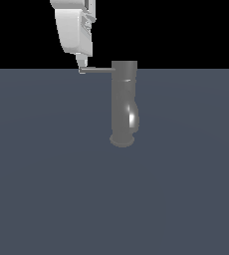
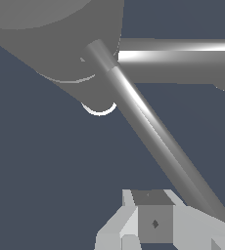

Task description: Turn on the faucet by rotating a designated handle.

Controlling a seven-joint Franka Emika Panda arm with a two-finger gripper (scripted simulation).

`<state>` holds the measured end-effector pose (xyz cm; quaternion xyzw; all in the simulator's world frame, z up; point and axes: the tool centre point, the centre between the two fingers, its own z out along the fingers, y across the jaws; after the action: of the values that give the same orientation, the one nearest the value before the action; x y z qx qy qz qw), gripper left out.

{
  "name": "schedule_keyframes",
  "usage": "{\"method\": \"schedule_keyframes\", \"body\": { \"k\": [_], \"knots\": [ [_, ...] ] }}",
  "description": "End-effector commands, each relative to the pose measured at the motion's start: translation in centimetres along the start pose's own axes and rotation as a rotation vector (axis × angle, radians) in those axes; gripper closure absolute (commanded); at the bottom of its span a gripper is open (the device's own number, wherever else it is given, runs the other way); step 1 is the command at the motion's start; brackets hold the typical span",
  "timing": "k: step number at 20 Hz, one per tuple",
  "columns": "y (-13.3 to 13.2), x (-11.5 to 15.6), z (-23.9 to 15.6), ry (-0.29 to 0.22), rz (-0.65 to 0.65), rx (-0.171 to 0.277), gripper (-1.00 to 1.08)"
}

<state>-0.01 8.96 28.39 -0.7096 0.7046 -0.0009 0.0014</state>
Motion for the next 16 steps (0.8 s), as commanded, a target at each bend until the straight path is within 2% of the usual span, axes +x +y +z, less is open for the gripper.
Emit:
{"method": "schedule_keyframes", "body": {
  "k": [1, 16],
  "knots": [
    [0.0, 0.0, 0.0, 0.002, 0.0, 0.0, 1.08],
    [3.9, 4.1, 0.0, 0.001, 0.0, -0.002, 1.08]
  ]
}}
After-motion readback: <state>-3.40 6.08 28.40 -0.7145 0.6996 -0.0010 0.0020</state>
